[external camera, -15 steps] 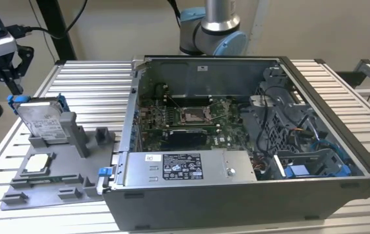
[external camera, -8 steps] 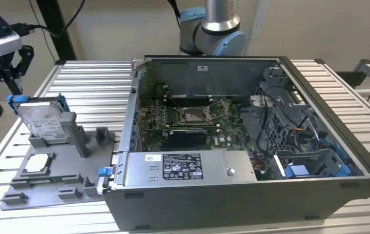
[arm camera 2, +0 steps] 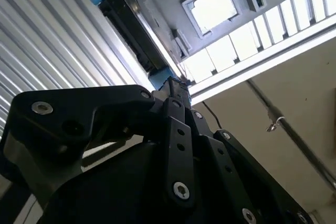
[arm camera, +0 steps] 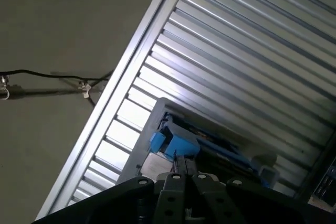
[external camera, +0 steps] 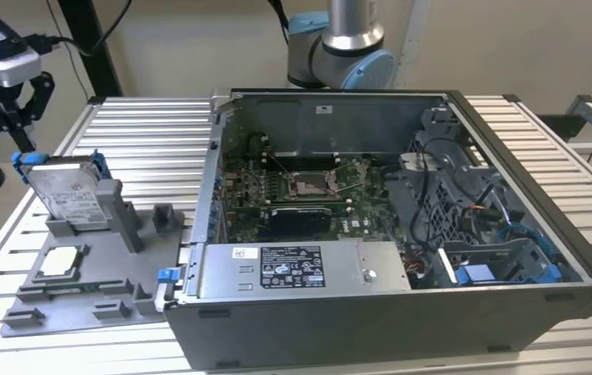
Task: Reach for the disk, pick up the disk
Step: 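Pick up the disk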
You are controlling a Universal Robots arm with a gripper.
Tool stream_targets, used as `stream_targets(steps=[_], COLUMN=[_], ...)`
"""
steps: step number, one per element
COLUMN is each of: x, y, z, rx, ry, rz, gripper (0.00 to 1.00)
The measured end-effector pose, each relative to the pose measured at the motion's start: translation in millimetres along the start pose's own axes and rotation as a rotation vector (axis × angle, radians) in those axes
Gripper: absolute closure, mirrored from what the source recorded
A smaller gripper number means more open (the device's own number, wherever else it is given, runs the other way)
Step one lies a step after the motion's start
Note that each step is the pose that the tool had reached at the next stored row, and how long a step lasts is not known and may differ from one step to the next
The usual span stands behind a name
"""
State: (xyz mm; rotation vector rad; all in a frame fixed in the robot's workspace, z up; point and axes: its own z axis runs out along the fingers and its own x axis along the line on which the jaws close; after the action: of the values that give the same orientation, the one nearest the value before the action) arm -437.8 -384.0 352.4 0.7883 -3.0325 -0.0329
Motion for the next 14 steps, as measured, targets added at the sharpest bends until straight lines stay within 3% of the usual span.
stream_targets(steps=[8,14], x=[0.0,-0.1], y=[0.0,0.0], z=[0.0,0.0], rx=[0.0002,0.0023], ry=[0.0021,0.0013], rz=[-0.094,-0.189], gripper=[1.0,1.0])
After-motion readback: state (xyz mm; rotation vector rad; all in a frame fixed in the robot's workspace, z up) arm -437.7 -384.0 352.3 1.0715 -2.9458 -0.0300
